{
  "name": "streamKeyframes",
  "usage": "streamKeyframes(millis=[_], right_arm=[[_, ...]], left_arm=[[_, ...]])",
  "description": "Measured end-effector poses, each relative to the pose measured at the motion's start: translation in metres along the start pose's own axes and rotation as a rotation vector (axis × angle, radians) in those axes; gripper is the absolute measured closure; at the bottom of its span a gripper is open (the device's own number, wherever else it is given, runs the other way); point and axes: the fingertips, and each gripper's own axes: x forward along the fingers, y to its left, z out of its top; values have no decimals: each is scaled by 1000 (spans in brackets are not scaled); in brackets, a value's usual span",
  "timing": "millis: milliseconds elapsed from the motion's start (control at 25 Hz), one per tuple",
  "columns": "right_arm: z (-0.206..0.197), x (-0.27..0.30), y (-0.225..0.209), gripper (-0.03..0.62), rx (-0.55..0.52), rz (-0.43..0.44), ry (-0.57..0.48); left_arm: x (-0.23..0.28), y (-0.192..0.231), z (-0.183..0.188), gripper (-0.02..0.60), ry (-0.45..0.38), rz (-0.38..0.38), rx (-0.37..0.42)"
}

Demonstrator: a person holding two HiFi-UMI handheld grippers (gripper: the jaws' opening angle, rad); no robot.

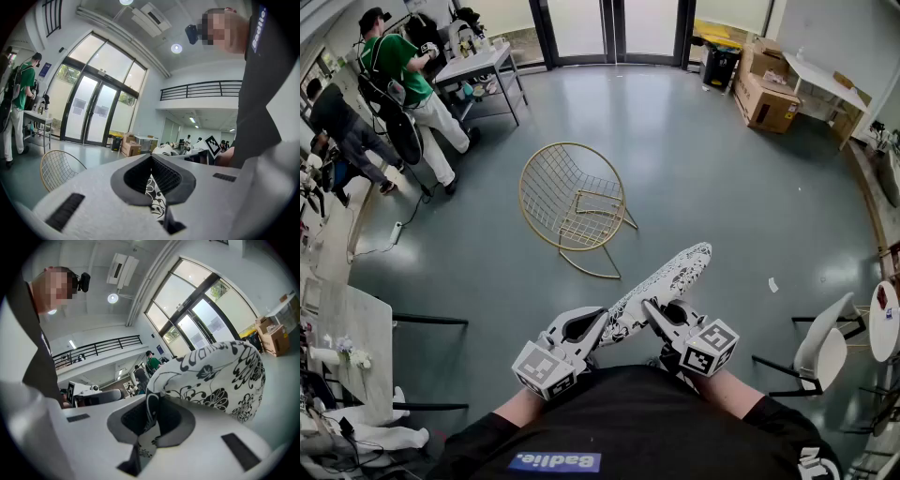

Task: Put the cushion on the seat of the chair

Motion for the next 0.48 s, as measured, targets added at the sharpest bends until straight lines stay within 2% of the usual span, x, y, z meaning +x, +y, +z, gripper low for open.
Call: streamKeyframes(millis=[120,480], right_arm=[[-4,-1,0,556,7,-1,-1],[-2,-5,0,556,14,14,6]], left_arm=[[-3,0,-1,568,24,24,-14],[-2,-9,0,568,8,9,19]])
